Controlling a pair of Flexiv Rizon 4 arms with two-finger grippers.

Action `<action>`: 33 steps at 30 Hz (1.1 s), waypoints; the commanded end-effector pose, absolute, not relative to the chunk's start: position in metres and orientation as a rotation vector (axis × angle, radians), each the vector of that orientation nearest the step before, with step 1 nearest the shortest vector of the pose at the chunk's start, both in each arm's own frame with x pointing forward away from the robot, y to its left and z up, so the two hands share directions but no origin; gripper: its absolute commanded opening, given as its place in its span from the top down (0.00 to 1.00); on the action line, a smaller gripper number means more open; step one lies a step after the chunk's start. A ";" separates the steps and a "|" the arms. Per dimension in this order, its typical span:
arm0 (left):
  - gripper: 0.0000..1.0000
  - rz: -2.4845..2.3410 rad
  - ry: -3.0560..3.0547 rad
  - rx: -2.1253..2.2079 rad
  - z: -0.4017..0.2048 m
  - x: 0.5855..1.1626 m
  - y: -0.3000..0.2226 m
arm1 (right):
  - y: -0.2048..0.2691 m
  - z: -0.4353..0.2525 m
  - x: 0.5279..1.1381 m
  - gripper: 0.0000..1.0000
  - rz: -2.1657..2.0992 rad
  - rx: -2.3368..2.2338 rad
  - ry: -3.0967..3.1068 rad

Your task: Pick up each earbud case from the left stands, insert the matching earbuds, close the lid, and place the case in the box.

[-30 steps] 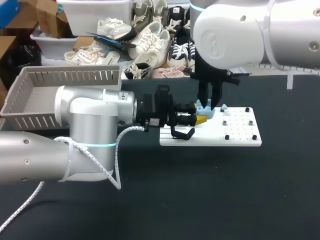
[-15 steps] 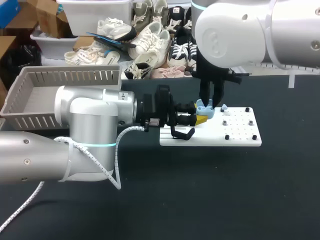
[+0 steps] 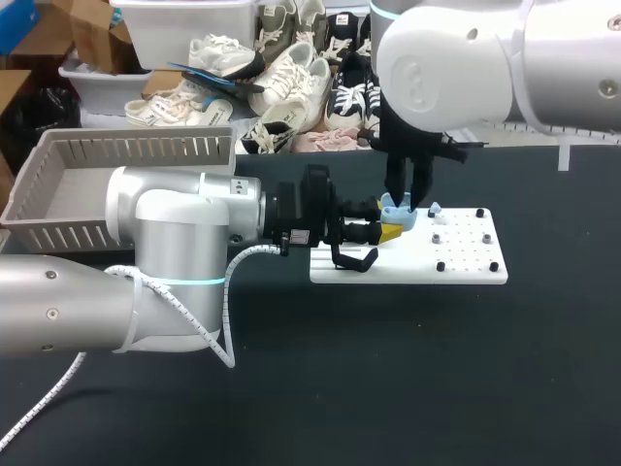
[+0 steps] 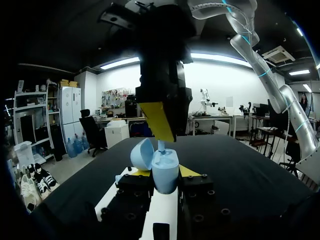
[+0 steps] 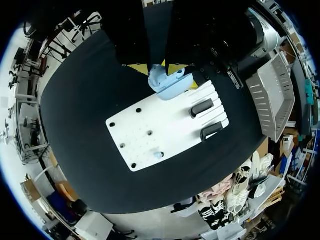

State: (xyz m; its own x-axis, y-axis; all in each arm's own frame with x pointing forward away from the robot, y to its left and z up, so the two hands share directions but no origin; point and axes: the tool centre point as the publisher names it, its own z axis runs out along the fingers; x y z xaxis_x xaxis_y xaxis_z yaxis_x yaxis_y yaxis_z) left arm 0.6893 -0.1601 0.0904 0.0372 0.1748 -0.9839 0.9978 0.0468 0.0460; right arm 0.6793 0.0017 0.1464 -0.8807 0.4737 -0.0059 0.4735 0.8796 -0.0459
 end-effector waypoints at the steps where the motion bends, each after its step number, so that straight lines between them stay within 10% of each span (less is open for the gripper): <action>1: 1.00 -1.049 1.327 1.313 0.090 0.688 -0.160 | 0.005 0.148 0.681 1.00 0.078 -0.761 -3.041; 33: 1.00 -1.049 1.327 1.313 0.090 0.688 -0.160 | 0.006 0.146 0.675 1.00 0.064 -0.759 -3.034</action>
